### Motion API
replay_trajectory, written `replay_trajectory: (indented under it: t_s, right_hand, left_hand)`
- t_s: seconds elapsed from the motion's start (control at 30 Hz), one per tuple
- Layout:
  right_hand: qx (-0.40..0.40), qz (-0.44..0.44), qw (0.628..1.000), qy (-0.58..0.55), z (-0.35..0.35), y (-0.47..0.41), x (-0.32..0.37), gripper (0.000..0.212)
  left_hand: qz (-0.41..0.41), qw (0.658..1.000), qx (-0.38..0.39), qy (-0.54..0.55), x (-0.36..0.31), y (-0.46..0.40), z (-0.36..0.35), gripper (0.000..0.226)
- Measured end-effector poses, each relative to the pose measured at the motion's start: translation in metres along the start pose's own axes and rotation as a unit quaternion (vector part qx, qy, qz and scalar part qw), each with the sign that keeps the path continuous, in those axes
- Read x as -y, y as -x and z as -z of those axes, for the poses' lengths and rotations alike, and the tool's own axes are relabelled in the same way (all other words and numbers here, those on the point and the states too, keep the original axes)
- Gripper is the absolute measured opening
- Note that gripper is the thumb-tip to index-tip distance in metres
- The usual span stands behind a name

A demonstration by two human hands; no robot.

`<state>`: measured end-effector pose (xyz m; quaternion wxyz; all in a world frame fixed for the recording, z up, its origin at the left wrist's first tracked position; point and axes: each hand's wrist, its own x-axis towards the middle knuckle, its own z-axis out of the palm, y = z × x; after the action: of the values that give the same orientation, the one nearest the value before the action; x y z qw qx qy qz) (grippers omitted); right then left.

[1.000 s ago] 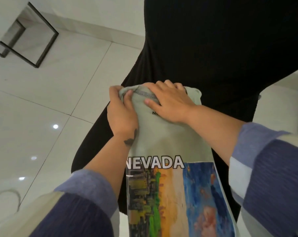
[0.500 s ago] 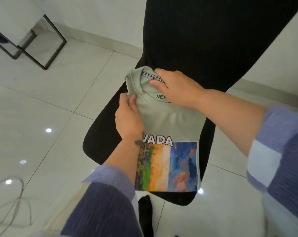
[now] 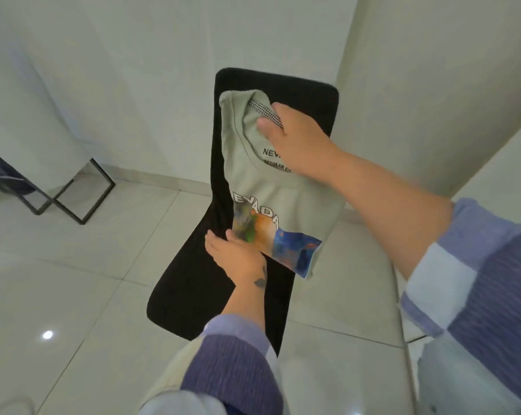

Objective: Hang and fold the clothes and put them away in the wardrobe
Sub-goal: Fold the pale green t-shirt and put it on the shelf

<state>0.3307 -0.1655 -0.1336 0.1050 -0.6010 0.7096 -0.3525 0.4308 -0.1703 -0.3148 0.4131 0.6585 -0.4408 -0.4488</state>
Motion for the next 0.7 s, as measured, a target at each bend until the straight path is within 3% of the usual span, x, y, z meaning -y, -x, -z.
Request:
replay_trajectory:
  t_s: [0.13, 0.27, 0.5, 0.7]
  right_hand:
    - [-0.098, -0.002, 0.994, 0.053, 0.075, 0.011, 0.029, 0.032]
    - [-0.176, -0.031, 0.980, 0.086, 0.128, 0.034, 0.036, 0.029]
    - [-0.321, -0.186, 0.918, 0.141, 0.147, 0.121, -0.006, 0.023]
    - [-0.411, -0.342, 0.824, 0.189, 0.145, 0.238, -0.038, 0.039]
  left_hand:
    - [0.146, 0.985, 0.084, 0.042, -0.036, 0.041, -0.001, 0.057]
    - [0.148, 0.977, 0.134, 0.079, -0.062, 0.052, -0.010, 0.062]
    - [-0.056, 0.986, 0.158, -0.021, -0.088, 0.073, -0.025, 0.045]
    - [-0.196, 0.933, 0.285, -0.096, -0.079, 0.138, -0.049, 0.044]
